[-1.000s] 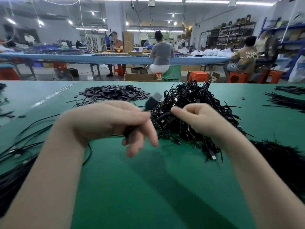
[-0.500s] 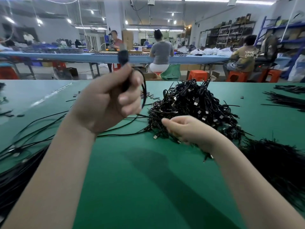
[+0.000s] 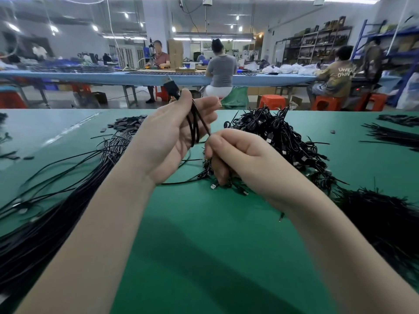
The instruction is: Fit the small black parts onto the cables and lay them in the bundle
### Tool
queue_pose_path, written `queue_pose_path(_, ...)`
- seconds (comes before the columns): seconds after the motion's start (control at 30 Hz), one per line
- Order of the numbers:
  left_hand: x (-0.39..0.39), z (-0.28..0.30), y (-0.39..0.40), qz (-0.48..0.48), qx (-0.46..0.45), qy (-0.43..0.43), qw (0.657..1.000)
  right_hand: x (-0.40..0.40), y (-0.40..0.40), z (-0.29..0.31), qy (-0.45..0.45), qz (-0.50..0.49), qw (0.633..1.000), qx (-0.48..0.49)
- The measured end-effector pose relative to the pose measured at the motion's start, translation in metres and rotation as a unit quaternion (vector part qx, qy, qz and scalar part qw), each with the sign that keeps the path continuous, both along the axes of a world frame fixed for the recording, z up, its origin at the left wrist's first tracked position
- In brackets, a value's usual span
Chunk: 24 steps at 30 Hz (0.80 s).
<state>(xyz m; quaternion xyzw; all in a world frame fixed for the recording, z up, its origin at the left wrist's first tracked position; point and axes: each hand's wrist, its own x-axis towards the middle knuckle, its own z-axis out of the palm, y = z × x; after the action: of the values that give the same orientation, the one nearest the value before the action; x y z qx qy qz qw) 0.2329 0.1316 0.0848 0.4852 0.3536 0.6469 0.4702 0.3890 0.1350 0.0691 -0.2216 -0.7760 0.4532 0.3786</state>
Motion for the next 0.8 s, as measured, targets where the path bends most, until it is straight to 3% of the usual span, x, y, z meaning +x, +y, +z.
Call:
queue_pose_path(0.07,-0.004,0.002,0.0,0.02,0.004,-0.001,1.0,0.004,0.002,-0.001,0.023,0.042,0.998,-0.031)
queue_pose_path(0.2,-0.006,0.007,-0.007,-0.105,0.008,-0.081,0.991,0.002,0.007,-0.008,-0.061,0.03,0.998,-0.001)
queue_pose_path(0.33,0.005,0.005,-0.008,-0.094,-0.015,-0.044,0.994,0.002,0.013,-0.014,-0.105,-0.024,0.994,-0.019)
queue_pose_path(0.43,0.008,0.005,-0.009,-0.11,-0.043,-0.026,0.993,0.007,0.02,-0.013,-0.053,-0.059,0.993,-0.083)
queue_pose_path(0.57,0.015,0.001,-0.011,-0.153,-0.03,-0.008,0.988,0.006,0.02,-0.009,0.039,-0.019,0.98,-0.193)
queue_pose_path(0.67,0.019,-0.001,-0.01,-0.108,-0.019,0.02,0.994,0.004,0.023,-0.013,0.067,-0.067,0.979,-0.183)
queue_pose_path(0.8,0.019,-0.004,-0.008,0.057,-0.003,0.163,0.985,0.006,0.026,-0.013,0.078,-0.08,0.977,-0.179)
